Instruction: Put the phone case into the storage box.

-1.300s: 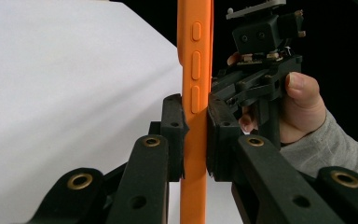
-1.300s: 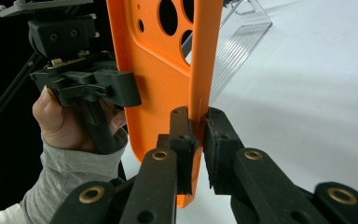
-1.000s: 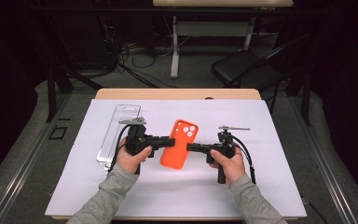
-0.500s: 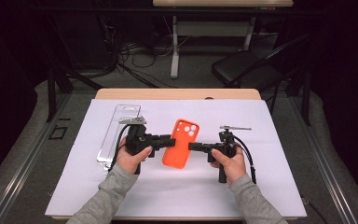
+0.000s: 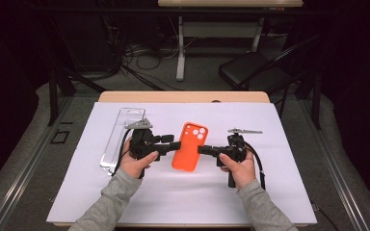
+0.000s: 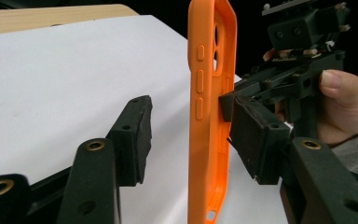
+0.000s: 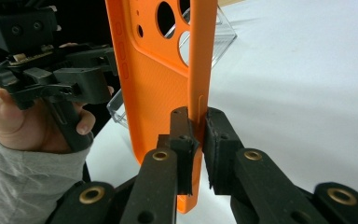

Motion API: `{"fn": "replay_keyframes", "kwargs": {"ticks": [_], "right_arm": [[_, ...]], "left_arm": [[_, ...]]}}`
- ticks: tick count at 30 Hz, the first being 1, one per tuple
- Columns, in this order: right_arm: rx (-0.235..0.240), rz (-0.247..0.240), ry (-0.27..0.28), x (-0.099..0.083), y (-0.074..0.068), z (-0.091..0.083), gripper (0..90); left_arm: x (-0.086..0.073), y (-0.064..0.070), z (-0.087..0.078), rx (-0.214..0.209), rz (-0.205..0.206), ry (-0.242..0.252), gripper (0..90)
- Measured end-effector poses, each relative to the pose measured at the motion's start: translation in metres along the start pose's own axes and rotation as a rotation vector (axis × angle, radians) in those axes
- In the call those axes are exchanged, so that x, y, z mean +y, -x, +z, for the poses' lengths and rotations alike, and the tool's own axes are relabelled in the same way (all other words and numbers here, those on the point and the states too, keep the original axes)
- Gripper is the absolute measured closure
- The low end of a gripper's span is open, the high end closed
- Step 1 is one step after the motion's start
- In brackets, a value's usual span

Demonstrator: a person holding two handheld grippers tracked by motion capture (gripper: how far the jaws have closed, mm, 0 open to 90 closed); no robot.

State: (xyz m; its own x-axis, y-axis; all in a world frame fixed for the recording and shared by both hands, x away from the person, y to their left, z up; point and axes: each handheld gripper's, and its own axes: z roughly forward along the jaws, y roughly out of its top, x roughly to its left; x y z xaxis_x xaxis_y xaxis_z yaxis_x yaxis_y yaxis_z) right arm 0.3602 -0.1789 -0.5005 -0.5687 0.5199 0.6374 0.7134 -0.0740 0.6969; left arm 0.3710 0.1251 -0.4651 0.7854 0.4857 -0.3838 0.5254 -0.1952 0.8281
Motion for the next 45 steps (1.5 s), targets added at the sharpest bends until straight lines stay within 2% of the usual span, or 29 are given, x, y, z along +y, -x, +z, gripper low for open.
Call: {"fn": "replay_keyframes", "kwargs": {"ticks": [2,11,15,22,27,30,31,38,40,45], "right_arm": [[-0.005,-0.004,-0.005,0.000,-0.001,0.000,82.7],[-0.042,-0.053,0.000,0.002,-0.005,-0.002,82.7],[-0.060,-0.071,-0.003,0.002,-0.008,-0.003,82.7],[-0.093,-0.112,-0.012,0.003,-0.011,-0.003,82.6],[-0.112,-0.139,-0.014,0.004,-0.014,-0.004,82.6],[-0.125,-0.152,-0.016,0.004,-0.016,-0.004,82.6],[-0.127,-0.158,-0.016,0.004,-0.016,-0.004,82.6],[-0.148,-0.180,-0.022,0.004,-0.019,-0.004,82.6],[-0.167,-0.199,-0.027,0.004,-0.021,-0.005,82.6],[-0.182,-0.210,-0.038,0.004,-0.024,-0.005,82.7]], "left_arm": [[0.001,0.000,-0.001,0.015,0.010,0.003,46.4],[0.005,0.001,-0.006,0.036,0.041,0.007,43.3],[0.007,0.003,-0.007,0.056,0.060,-0.010,42.5],[0.010,0.012,-0.008,0.118,0.151,-0.038,41.4],[0.012,0.018,-0.009,0.155,0.184,-0.043,38.2],[0.012,0.019,-0.009,0.161,0.187,-0.045,35.0],[0.012,0.020,-0.009,0.172,0.205,-0.044,34.7],[0.013,0.022,-0.010,0.185,0.220,-0.048,28.2],[0.013,0.022,-0.010,0.189,0.224,-0.051,27.7],[0.013,0.023,-0.010,0.208,0.232,-0.053,27.7]]}}
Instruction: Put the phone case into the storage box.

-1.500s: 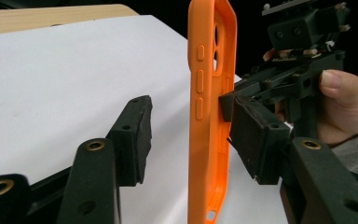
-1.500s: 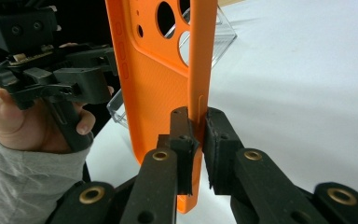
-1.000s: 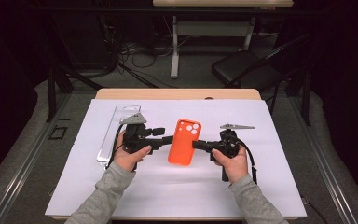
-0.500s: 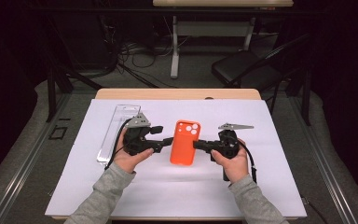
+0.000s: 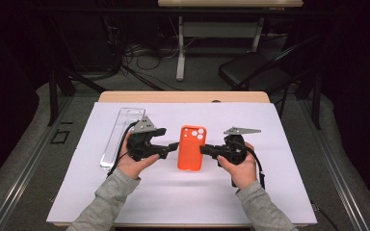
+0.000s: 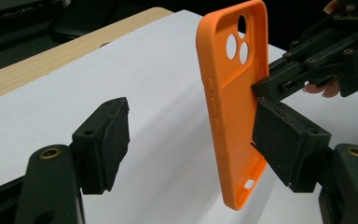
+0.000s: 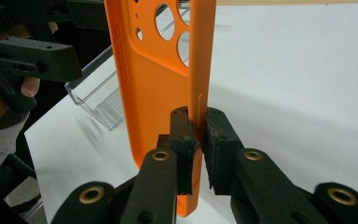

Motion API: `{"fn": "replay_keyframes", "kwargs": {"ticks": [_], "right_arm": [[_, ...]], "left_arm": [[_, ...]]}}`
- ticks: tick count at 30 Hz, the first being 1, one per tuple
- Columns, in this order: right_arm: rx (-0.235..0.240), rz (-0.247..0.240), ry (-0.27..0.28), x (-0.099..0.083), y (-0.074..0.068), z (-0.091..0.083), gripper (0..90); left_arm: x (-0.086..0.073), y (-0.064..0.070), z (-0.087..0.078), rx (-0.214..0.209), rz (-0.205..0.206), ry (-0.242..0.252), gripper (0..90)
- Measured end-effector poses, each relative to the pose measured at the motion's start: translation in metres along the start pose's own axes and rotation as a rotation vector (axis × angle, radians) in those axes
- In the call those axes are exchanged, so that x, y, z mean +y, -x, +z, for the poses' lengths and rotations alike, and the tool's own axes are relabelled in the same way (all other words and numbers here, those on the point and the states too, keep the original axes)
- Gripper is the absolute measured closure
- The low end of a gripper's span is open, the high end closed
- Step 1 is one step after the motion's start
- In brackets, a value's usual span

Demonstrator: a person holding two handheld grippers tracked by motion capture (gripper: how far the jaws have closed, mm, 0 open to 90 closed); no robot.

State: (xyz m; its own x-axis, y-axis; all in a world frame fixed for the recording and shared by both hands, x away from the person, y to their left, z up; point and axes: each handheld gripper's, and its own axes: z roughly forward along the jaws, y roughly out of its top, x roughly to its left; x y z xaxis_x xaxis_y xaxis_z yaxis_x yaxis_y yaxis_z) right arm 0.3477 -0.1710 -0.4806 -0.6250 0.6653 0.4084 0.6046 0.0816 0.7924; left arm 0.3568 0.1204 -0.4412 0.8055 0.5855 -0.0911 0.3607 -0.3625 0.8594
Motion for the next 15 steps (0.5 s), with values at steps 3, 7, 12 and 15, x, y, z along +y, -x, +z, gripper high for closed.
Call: {"fn": "replay_keyframes", "kwargs": {"ticks": [3,7,12,15], "right_arm": [[-0.007,-0.001,-0.008,0.000,-0.001,0.000,82.7],[-0.025,-0.016,-0.012,0.000,-0.005,-0.002,82.7],[-0.043,-0.042,-0.019,0.002,-0.008,-0.003,82.7],[-0.043,-0.049,-0.030,0.003,-0.011,-0.002,82.7]], "left_arm": [[0.001,0.000,-0.001,0.005,0.001,0.005,27.7],[0.002,0.001,-0.001,0.013,0.012,0.007,27.8],[0.001,0.004,-0.004,0.039,0.031,-0.004,28.0],[0.001,0.004,-0.006,0.050,0.033,-0.002,28.1]]}}
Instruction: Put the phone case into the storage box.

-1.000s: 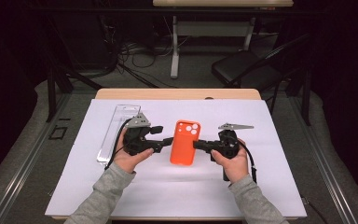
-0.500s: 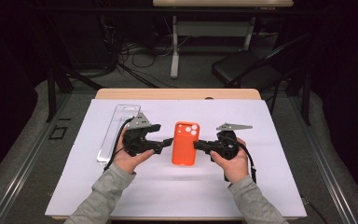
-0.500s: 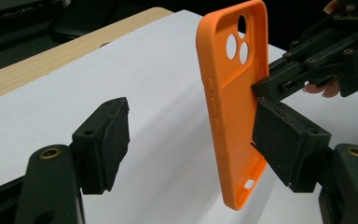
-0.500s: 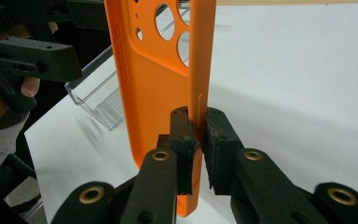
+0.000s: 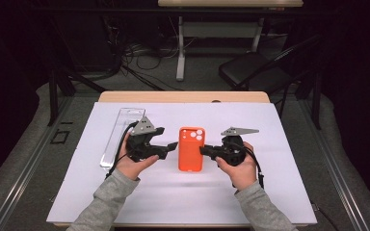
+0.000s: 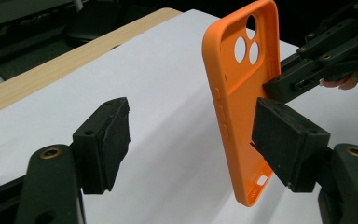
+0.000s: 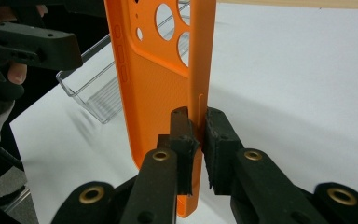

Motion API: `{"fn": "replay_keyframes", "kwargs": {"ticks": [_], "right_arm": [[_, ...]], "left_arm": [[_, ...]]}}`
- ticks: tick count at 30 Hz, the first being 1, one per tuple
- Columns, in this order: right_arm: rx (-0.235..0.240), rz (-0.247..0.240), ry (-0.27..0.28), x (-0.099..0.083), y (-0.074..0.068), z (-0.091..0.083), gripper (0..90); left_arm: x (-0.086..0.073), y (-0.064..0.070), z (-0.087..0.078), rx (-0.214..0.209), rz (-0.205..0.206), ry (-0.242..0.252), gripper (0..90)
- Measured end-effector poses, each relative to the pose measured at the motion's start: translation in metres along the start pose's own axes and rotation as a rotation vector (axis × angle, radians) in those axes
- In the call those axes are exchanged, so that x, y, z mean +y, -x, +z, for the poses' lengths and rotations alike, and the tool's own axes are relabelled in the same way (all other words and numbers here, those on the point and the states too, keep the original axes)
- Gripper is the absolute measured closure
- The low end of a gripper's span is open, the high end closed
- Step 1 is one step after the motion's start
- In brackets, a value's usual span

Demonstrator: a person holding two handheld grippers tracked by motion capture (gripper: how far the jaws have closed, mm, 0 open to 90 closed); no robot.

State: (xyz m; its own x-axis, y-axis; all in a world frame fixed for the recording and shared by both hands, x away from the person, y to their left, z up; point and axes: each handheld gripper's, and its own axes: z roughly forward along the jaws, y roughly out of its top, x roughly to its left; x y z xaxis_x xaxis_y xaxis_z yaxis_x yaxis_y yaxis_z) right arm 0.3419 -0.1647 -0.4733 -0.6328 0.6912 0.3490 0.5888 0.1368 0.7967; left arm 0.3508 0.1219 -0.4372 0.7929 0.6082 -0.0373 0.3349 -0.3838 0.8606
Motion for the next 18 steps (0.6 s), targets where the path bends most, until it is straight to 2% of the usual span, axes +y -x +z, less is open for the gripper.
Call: {"fn": "replay_keyframes", "kwargs": {"ticks": [10,18], "right_arm": [[-0.018,-0.039,-0.036,0.002,-0.008,0.004,82.7],[-0.044,-0.072,-0.071,0.001,-0.017,0.008,82.7]], "left_arm": [[0.000,0.002,-0.006,0.025,0.018,0.009,29.6],[0.000,0.006,-0.008,0.050,0.038,0.006,34.4]]}}
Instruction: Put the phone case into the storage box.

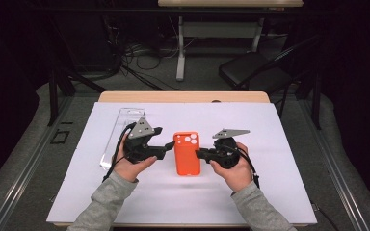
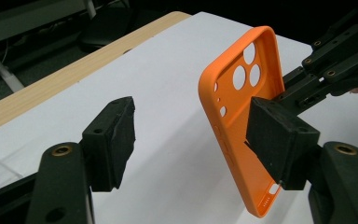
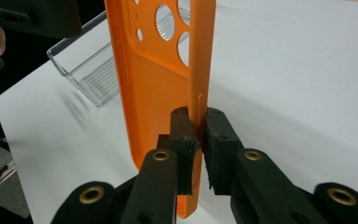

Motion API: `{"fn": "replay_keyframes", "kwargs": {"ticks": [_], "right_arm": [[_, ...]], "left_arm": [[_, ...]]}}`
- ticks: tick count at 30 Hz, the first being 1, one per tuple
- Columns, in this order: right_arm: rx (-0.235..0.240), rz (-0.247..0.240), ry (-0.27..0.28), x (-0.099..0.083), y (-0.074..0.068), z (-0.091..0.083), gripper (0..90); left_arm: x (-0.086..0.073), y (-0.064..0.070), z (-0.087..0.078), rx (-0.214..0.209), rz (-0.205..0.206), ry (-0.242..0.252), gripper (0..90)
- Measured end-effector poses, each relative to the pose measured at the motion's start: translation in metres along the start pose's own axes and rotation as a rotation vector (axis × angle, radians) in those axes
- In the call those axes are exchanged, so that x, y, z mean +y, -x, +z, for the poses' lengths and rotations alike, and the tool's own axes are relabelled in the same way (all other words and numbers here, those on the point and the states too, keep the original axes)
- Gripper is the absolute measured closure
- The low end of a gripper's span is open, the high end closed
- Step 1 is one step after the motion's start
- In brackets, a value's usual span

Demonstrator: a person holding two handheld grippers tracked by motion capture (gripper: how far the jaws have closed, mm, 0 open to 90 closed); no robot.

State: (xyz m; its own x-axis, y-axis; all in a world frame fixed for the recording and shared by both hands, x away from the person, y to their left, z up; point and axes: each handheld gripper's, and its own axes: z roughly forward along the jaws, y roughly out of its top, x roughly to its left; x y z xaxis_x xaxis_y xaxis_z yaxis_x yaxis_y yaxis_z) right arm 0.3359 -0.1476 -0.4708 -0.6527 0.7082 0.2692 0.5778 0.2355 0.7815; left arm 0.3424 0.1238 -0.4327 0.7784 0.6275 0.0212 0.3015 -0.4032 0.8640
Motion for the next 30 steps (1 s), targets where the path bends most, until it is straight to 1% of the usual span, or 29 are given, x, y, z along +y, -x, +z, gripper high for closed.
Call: {"fn": "replay_keyframes", "kwargs": {"ticks": [4,6,7,9,10,11,12,15,17,20,22,23,24,26,28,30], "right_arm": [[-0.013,-0.016,-0.005,0.000,-0.004,0.001,82.8],[-0.016,-0.022,-0.007,0.000,-0.004,0.001,82.7],[-0.023,-0.033,-0.008,-0.001,-0.006,0.002,82.7],[-0.022,-0.029,-0.016,-0.001,-0.008,0.003,82.7],[-0.022,-0.029,-0.016,-0.001,-0.008,0.003,82.7],[-0.026,-0.040,-0.016,-0.001,-0.009,0.004,82.7],[-0.026,-0.044,-0.018,-0.001,-0.010,0.004,82.7],[-0.026,-0.049,-0.022,-0.002,-0.012,0.004,82.7],[-0.025,-0.055,-0.020,-0.002,-0.012,0.005,82.7],[-0.029,-0.061,-0.025,-0.002,-0.014,0.006,82.7],[-0.029,-0.065,-0.026,-0.002,-0.015,0.007,82.7],[-0.028,-0.067,-0.030,-0.003,-0.016,0.008,82.7],[-0.029,-0.075,-0.027,-0.003,-0.016,0.008,82.7],[-0.027,-0.075,-0.035,-0.003,-0.017,0.009,82.7],[-0.028,-0.084,-0.036,-0.004,-0.018,0.010,82.7],[-0.028,-0.080,-0.040,-0.004,-0.019,0.010,82.7]], "left_arm": [[0.000,0.002,0.000,0.006,0.013,-0.006,37.6],[0.000,0.004,0.001,0.012,0.020,-0.015,39.4],[0.000,0.005,0.002,0.013,0.027,-0.026,40.1],[0.001,0.007,0.003,0.025,0.042,-0.037,41.2],[0.001,0.007,0.003,0.025,0.042,-0.037,42.8],[0.001,0.009,0.003,0.026,0.055,-0.042,44.0],[0.001,0.009,0.004,0.022,0.059,-0.041,45.0],[0.000,0.011,0.004,0.022,0.062,-0.043,45.4],[0.000,0.012,0.005,0.024,0.069,-0.054,46.1],[0.000,0.012,0.005,0.029,0.068,-0.059,47.6],[0.000,0.012,0.005,0.025,0.059,-0.063,48.2],[-0.001,0.012,0.005,0.019,0.051,-0.069,51.3],[-0.001,0.012,0.005,0.019,0.051,-0.069,52.3],[-0.002,0.011,0.006,0.025,0.049,-0.077,54.6],[-0.002,0.011,0.006,0.021,0.047,-0.080,56.5],[-0.002,0.011,0.007,0.010,0.046,-0.085,59.2]]}}
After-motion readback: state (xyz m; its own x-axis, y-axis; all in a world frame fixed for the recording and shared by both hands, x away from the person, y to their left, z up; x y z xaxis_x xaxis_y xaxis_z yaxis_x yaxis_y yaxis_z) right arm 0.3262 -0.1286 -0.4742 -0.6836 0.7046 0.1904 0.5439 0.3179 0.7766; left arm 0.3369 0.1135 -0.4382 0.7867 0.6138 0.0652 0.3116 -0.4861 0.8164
